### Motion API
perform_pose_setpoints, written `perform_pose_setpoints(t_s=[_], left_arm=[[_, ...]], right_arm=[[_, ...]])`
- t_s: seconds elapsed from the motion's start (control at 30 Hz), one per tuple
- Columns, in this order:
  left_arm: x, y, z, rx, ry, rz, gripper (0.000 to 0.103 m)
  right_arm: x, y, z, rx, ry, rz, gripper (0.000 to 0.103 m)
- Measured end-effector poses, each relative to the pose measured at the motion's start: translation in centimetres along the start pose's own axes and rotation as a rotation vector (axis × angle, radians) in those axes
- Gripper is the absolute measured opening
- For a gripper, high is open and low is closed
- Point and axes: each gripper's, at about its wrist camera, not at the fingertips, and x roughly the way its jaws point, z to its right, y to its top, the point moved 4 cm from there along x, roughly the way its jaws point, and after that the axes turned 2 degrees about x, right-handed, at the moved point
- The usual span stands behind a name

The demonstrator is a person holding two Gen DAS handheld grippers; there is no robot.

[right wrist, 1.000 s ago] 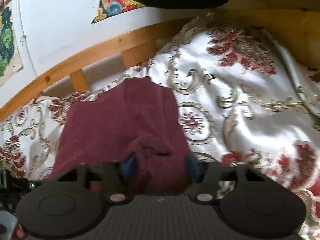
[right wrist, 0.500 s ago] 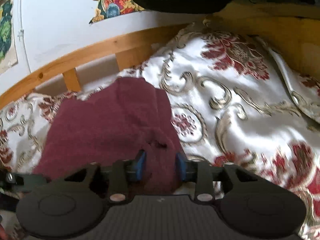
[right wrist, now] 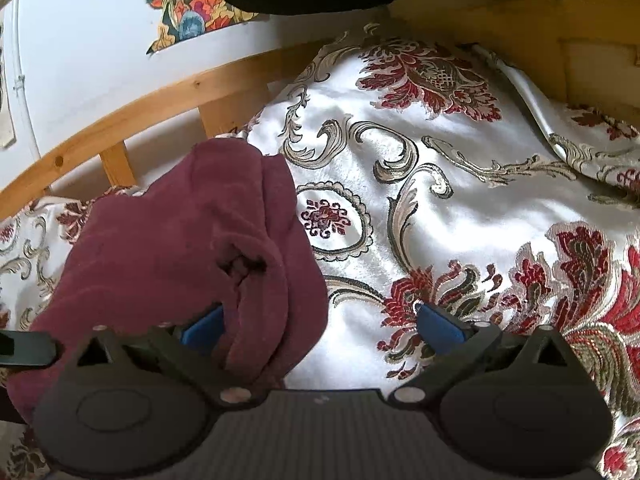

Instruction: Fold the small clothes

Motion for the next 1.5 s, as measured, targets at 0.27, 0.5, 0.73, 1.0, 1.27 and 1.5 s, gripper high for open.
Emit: perform_pose_setpoints(t_s=[0.27,0.5,0.73,1.0,1.27,1.5], left_arm=[[0.0,0.0,0.0,-0.001,0.001,0.004,0.102],[0.0,0.0,0.0,-0.003,0.003,0.008,0.102],[-0.9,0.7,-0.7,-0.038,-0.016,0.083,0.102],[-2.1,1.2,-1.6,-0.088,-0.128,0.162,0.102],[-1.8,1.4,-3.2,-0.19,-0.171,0.158,0.095],[-2.1,1.3,-4.9,-0.311,-0.184,0.189,0.068]], right_arm=[[-0.4,-0.1,0.5,0.036,0.034,0.015,0.102],[-0.5,0.1,0.4,0.046,0.042,-0.004,0.102],[0.1,4.6,-1.3,0.144,0.199,-0.026,0.103],[6.0,9.5,-4.7,0.061,0.207,-0.072,0.102],[7.2,8.0,-4.8,0.104,0.212,-0.128,0.07],[6.1,8.2,-5.6,0.072,0.201,-0.123,0.047]])
